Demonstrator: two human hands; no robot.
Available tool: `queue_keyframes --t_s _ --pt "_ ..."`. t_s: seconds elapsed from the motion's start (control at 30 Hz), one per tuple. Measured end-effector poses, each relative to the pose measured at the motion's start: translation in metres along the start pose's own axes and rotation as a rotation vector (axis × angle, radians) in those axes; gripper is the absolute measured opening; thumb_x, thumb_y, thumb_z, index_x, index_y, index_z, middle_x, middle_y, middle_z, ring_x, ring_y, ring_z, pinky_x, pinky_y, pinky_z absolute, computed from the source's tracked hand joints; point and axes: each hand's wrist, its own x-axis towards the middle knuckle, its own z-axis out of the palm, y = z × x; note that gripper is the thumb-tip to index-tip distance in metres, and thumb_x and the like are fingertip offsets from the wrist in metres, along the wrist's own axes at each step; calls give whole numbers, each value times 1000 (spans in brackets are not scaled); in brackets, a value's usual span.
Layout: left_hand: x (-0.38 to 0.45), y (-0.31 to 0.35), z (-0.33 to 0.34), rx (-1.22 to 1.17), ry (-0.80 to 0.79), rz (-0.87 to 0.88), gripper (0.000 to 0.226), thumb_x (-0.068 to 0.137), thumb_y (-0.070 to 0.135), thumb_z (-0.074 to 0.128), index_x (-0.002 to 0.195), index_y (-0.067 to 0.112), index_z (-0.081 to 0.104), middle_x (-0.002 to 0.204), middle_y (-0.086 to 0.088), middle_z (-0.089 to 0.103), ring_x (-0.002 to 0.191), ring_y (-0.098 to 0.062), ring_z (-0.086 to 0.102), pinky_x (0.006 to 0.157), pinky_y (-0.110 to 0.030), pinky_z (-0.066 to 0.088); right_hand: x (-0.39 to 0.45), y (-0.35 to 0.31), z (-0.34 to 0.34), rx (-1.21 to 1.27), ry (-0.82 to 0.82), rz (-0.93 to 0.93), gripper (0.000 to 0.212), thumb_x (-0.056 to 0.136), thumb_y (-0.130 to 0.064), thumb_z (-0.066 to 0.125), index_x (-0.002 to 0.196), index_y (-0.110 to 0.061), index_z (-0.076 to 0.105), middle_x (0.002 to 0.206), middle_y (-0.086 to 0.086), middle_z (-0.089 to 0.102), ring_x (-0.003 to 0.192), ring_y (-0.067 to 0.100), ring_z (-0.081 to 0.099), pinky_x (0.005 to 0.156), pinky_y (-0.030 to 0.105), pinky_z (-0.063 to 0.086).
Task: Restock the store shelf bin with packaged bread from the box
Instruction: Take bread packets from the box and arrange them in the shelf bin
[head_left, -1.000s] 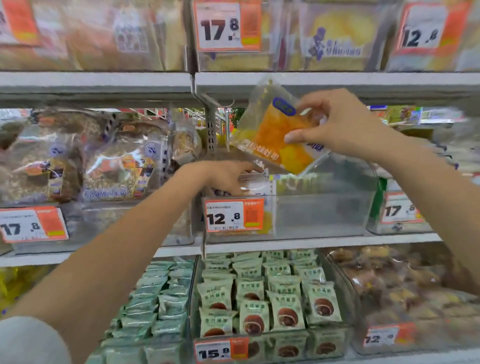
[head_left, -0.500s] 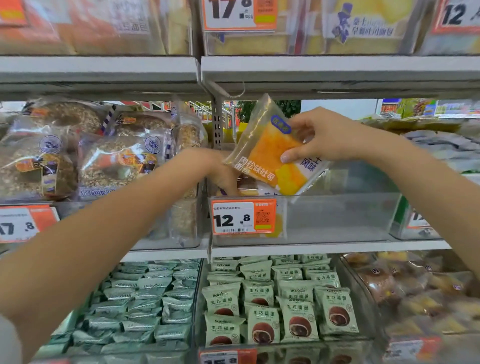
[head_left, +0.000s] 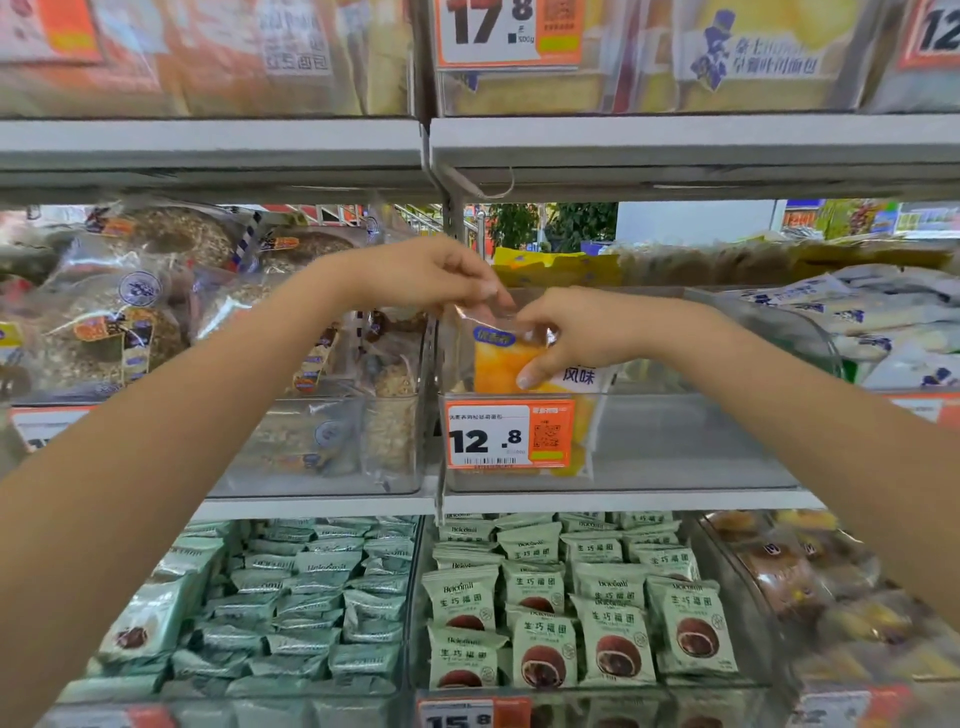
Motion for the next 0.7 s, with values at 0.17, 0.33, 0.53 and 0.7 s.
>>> queue_keyframes --t_s 0.17,0.33,0.53,0.7 --pt "-5 10 2 2 -27 0 19 72 23 75 90 21 75 84 4 75 79 -4 68 77 -11 51 0 -5 -1 -23 -40 -4 23 83 -47 64 79 -25 58 73 -5 51 67 12 46 58 27 33" --pt "-16 13 -2 95 47 14 17 67 25 80 82 19 77 83 -1 75 73 -2 66 69 -6 48 -39 15 -9 190 275 56 36 76 -33 74 111 -25 69 94 -16 67 81 -2 62 74 14 50" --pt "-18 8 -3 265 42 -19 9 69 24 82 74 28 75 76 10 74 69 2 66 69 -7 47 -58 32 3 395 398 179 23 75 -6 76 96 -12 73 76 11 71 52 3 64 62 16 57" --pt "-11 7 7 362 41 -33 8 70 23 82 76 22 76 68 17 71 60 7 61 60 -3 41 -52 29 4 311 355 201 15 77 -5 75 87 -15 71 70 5 70 52 5 66 60 15 56"
